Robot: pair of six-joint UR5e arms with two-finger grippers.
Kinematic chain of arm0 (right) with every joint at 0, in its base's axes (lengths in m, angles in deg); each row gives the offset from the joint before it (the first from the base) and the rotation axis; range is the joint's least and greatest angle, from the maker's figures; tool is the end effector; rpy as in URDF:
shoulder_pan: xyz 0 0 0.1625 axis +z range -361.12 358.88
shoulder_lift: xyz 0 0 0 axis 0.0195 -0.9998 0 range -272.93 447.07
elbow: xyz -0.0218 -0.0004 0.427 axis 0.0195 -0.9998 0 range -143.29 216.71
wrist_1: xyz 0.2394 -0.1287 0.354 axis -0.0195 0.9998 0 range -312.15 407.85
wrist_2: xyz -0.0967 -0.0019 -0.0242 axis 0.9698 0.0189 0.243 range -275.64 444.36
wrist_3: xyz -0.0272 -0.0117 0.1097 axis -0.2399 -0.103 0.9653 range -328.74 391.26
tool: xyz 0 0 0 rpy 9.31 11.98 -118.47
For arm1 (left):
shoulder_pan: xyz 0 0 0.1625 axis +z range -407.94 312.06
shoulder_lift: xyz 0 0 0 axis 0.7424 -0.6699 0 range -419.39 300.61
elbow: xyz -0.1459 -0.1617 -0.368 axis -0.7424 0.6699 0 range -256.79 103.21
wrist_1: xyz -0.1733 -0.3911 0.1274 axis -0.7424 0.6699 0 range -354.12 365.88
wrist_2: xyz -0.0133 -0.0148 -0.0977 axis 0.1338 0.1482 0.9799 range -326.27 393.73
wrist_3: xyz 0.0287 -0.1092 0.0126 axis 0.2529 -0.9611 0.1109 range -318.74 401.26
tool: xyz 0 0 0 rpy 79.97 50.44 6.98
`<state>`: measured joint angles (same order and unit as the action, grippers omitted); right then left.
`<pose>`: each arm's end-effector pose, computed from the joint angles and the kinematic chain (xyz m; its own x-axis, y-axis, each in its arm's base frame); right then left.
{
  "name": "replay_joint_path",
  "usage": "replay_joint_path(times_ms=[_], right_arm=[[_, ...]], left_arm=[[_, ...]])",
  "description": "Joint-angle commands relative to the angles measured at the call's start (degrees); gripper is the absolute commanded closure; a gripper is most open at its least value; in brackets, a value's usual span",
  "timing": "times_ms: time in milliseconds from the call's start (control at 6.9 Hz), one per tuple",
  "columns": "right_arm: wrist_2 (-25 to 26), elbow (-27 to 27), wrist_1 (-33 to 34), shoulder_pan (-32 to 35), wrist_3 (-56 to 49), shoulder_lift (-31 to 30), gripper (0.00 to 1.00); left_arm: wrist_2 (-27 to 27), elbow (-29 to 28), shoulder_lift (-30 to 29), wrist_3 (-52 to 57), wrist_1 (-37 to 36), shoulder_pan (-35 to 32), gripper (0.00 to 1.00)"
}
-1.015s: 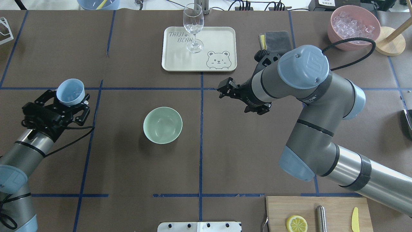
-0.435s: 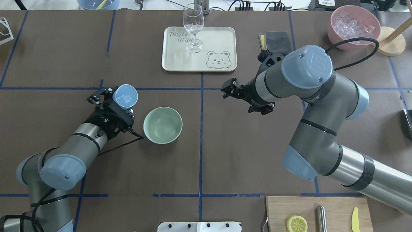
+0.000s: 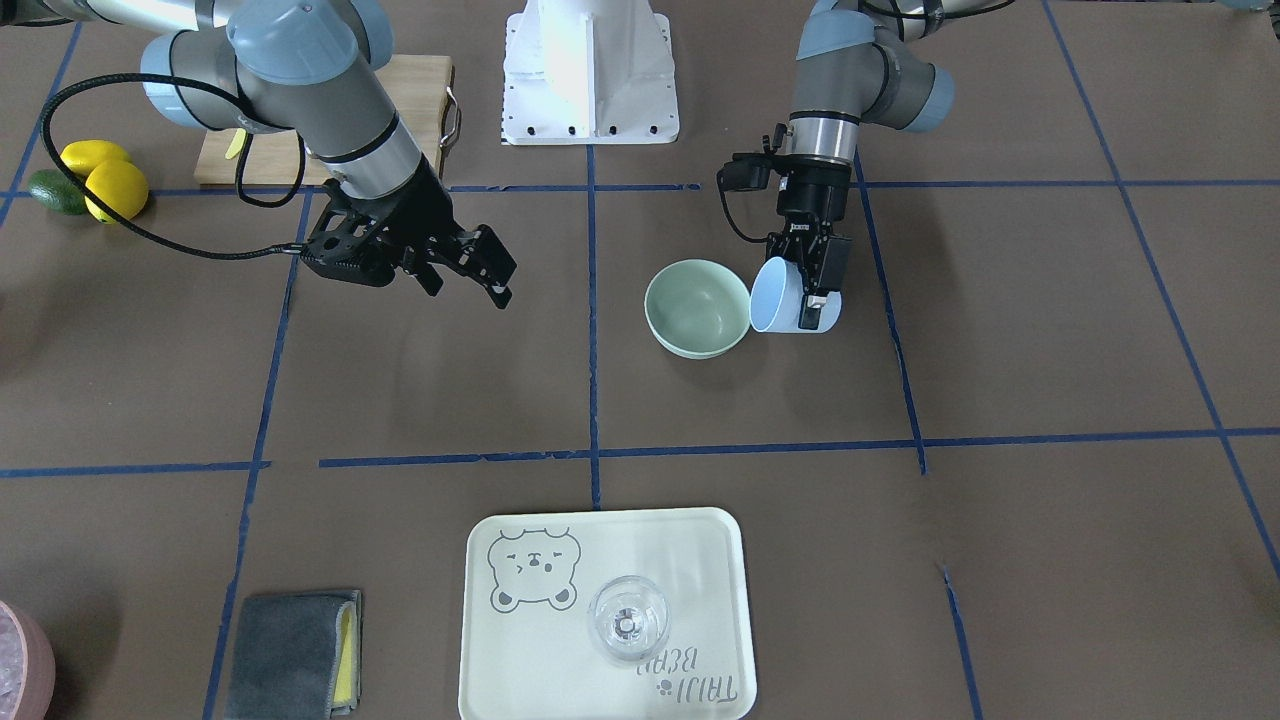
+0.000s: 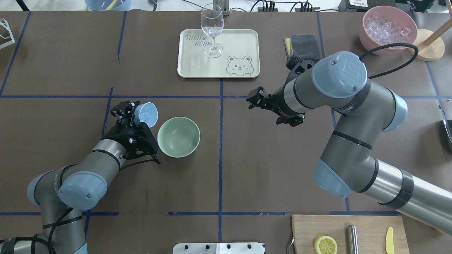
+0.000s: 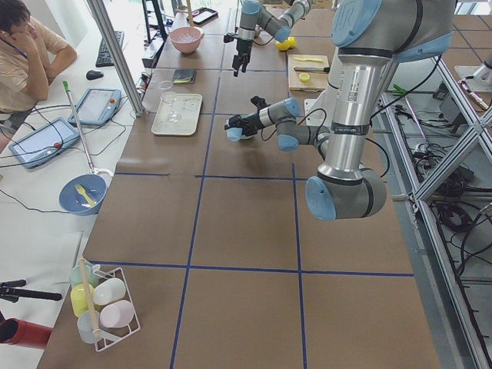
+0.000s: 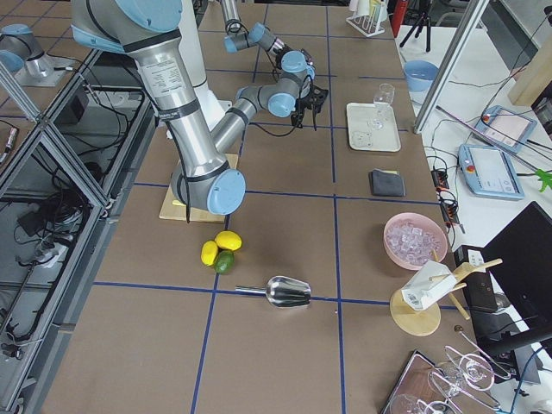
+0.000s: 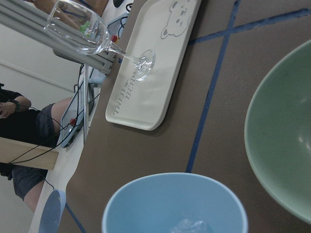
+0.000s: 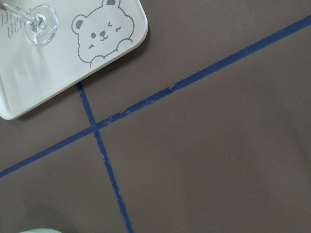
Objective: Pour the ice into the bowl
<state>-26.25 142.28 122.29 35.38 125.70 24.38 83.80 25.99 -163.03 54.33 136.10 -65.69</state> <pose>-0.4679 -0.4623 0.2234 0.3950 0.3824 0.8353 -0.3472 0.9039 -0.2496 0.5103 -0.3800 0.3315 0.6889 0.5637 0.4557 -0.5478 -0.0068 0.8366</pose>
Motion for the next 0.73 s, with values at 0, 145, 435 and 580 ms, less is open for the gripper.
replay_joint_path(times_ms=[0, 145, 435, 580], right_arm=[[0.13, -0.19, 0.0, 0.06, -0.13, -0.24, 0.0], [0.04, 0.59, -0.09, 0.15, -0.13, -1.72, 0.0], [0.13, 1.39, 0.0, 0.5, -0.13, -2.88, 0.0], [0.13, 1.39, -0.09, 0.41, -0.3, -3.92, 0.0]], left_arm=[[-4.07, 0.32, -5.12, 22.25, -12.63, 1.4, 1.0], [-6.54, 0.24, -6.2, 27.57, -13.49, 1.75, 1.0], [-10.74, 1.97, -8.39, 39.57, -25.64, 3.6, 1.0], [-11.04, 4.43, -8.59, 43.23, -28.94, 3.78, 1.0]])
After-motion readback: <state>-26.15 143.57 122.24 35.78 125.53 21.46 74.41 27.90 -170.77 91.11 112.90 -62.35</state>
